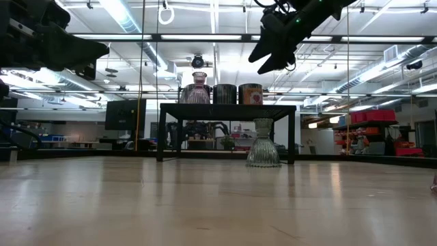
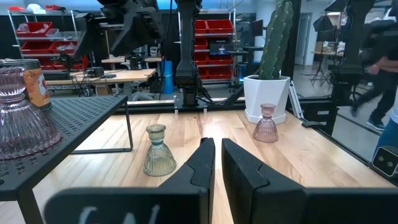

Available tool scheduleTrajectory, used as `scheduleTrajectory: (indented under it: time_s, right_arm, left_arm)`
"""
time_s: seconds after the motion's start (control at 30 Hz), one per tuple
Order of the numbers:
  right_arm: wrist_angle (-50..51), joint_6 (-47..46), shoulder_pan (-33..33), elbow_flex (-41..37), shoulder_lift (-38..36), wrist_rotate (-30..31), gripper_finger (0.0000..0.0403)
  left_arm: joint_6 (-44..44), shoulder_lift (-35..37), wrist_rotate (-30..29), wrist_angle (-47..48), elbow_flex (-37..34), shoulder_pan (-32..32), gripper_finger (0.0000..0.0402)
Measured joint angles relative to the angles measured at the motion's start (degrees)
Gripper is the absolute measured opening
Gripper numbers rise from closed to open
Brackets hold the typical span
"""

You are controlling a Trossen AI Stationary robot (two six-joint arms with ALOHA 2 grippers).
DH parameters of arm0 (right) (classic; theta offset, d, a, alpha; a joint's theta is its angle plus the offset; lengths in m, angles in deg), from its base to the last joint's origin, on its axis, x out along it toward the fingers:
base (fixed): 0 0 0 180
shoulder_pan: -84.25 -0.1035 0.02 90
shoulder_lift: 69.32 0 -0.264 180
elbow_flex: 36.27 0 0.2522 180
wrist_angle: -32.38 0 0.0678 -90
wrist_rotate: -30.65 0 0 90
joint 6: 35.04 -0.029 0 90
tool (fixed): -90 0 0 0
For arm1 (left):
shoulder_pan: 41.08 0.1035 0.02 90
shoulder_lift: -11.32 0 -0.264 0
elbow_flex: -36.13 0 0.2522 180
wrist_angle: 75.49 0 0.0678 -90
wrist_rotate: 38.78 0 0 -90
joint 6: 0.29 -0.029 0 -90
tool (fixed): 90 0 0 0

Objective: Pick & Place candle stick holders
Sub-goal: Put the green vase candle holder on the shelf

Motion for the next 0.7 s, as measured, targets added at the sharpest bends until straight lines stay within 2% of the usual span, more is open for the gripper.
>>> scheduleTrajectory:
  time_s: [0.4, 0.7]
  right_arm:
    - [3.6, 5.8, -5.3, 0.0, 0.0, -6.4, 0.0400]
    - [5.2, 7.6, -8.1, 0.0, 0.0, -6.8, 0.0400]
  left_arm:
    - [0.0, 0.0, 0.0, 0.0, 0.0, 0.0, 0.0034]
    - [0.0, 0.0, 0.0, 0.0, 0.0, 0.0, 0.0034]
